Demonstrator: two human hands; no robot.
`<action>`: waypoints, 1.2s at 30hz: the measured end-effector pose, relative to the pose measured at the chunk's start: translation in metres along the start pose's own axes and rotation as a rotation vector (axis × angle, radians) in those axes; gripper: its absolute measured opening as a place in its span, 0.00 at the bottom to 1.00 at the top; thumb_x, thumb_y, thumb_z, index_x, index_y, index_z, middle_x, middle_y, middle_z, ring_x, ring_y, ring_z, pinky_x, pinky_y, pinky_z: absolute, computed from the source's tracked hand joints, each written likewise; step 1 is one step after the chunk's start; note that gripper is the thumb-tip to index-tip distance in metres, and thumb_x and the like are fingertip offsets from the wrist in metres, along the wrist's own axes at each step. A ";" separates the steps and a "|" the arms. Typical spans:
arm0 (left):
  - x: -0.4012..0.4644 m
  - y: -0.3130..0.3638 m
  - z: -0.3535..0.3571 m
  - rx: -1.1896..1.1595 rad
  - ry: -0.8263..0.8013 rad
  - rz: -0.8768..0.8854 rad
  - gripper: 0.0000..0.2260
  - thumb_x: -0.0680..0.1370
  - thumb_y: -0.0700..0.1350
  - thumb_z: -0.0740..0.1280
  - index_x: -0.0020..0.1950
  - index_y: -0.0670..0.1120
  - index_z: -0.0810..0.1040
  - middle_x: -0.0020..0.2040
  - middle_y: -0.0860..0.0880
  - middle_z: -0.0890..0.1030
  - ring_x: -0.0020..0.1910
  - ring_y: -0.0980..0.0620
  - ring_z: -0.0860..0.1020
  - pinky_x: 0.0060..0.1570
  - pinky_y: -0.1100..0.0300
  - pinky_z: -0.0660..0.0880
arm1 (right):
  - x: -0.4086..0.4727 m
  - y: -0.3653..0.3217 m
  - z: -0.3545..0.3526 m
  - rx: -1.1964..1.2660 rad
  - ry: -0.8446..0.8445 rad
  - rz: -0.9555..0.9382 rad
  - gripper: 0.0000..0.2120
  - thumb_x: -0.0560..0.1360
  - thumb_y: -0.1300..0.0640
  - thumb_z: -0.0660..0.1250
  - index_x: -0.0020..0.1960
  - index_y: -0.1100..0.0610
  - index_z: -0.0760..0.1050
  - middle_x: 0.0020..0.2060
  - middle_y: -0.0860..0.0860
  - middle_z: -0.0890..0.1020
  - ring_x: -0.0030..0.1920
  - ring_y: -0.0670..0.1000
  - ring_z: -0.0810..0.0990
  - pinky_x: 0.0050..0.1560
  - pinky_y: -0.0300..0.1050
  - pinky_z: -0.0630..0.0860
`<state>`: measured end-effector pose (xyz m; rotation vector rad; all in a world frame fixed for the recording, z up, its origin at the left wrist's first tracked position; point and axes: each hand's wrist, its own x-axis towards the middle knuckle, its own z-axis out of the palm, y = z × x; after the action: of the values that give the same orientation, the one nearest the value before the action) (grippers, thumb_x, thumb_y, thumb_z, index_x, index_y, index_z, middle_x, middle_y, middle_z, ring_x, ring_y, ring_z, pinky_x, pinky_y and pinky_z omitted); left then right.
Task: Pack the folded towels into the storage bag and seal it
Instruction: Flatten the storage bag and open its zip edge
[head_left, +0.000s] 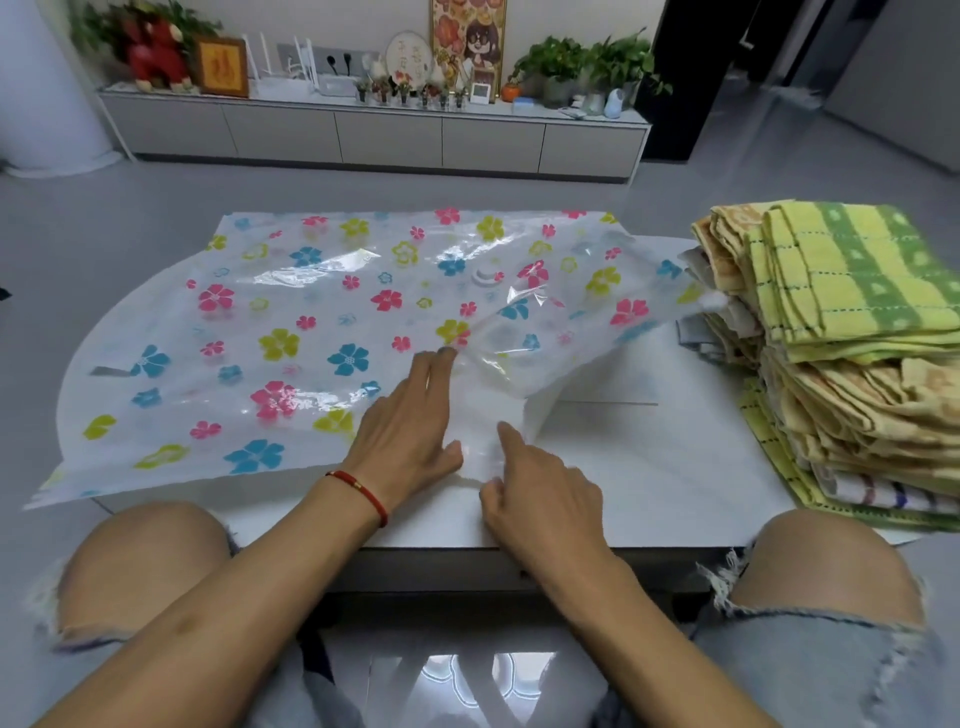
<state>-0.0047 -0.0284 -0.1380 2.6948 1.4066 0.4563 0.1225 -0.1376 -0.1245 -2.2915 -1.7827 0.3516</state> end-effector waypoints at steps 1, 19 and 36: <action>-0.004 0.002 0.002 0.037 -0.017 0.021 0.46 0.67 0.52 0.74 0.77 0.45 0.51 0.70 0.44 0.66 0.42 0.44 0.75 0.34 0.55 0.69 | 0.007 -0.004 -0.005 -0.054 0.028 -0.055 0.23 0.80 0.53 0.59 0.75 0.51 0.65 0.60 0.54 0.80 0.55 0.61 0.81 0.43 0.50 0.66; -0.006 -0.004 0.002 -0.010 -0.008 -0.087 0.59 0.58 0.61 0.77 0.78 0.50 0.43 0.64 0.42 0.68 0.30 0.48 0.69 0.25 0.58 0.70 | 0.007 0.070 -0.027 0.484 0.011 0.222 0.29 0.79 0.54 0.59 0.80 0.41 0.61 0.67 0.46 0.80 0.63 0.60 0.80 0.65 0.58 0.76; 0.004 -0.029 -0.004 -0.241 0.027 -0.225 0.57 0.60 0.59 0.75 0.76 0.63 0.37 0.62 0.41 0.67 0.36 0.41 0.75 0.32 0.49 0.77 | 0.003 0.110 -0.021 1.405 0.041 0.588 0.23 0.80 0.62 0.62 0.69 0.43 0.63 0.57 0.53 0.85 0.41 0.61 0.89 0.32 0.47 0.82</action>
<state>-0.0269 -0.0091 -0.1389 2.3193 1.5287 0.6013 0.2306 -0.1618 -0.1390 -1.5556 -0.3613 1.1503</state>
